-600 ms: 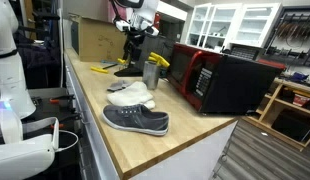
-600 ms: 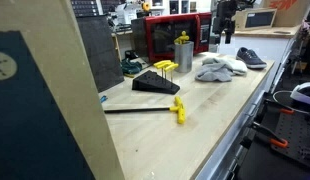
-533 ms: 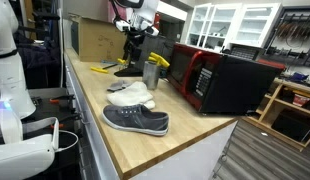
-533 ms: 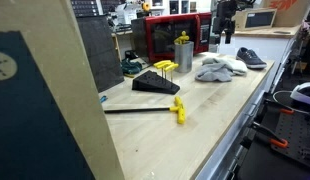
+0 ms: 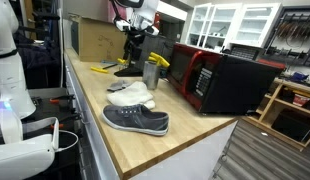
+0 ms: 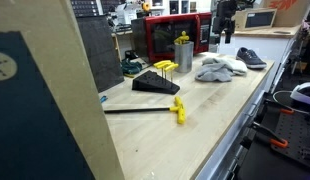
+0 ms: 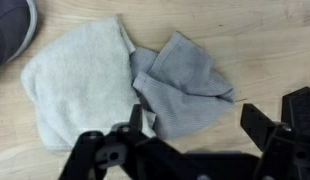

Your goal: Remove the black object from the tin and put it on the black stand

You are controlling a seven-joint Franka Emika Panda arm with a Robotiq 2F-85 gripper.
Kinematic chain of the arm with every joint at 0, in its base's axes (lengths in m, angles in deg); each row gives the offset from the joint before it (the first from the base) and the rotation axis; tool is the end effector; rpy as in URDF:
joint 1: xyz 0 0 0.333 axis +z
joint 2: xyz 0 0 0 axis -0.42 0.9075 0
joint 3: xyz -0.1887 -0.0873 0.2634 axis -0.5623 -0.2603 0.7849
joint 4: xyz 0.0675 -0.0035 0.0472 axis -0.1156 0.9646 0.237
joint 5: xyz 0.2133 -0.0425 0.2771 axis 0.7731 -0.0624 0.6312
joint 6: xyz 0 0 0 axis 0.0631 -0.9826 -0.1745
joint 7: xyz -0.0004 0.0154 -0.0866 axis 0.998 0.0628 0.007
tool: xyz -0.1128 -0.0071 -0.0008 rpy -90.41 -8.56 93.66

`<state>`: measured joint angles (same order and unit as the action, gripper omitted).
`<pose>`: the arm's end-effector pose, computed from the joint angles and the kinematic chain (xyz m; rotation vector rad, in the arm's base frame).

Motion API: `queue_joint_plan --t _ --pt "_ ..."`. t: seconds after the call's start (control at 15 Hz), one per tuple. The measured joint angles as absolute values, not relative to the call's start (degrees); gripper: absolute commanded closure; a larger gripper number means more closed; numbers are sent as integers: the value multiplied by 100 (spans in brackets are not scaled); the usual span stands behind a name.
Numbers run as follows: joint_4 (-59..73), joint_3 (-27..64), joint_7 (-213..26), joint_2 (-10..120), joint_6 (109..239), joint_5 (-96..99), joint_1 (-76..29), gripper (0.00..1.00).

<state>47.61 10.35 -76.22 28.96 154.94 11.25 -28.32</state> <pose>0.4140 -0.1104 0.4295 -2.9681 0.1622 0.1711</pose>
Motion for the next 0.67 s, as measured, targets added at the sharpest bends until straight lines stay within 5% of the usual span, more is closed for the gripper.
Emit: queue_joint_plan --t 0.67 --pt "4256 1244 -8129 2843 15494 1096 -2902 0"
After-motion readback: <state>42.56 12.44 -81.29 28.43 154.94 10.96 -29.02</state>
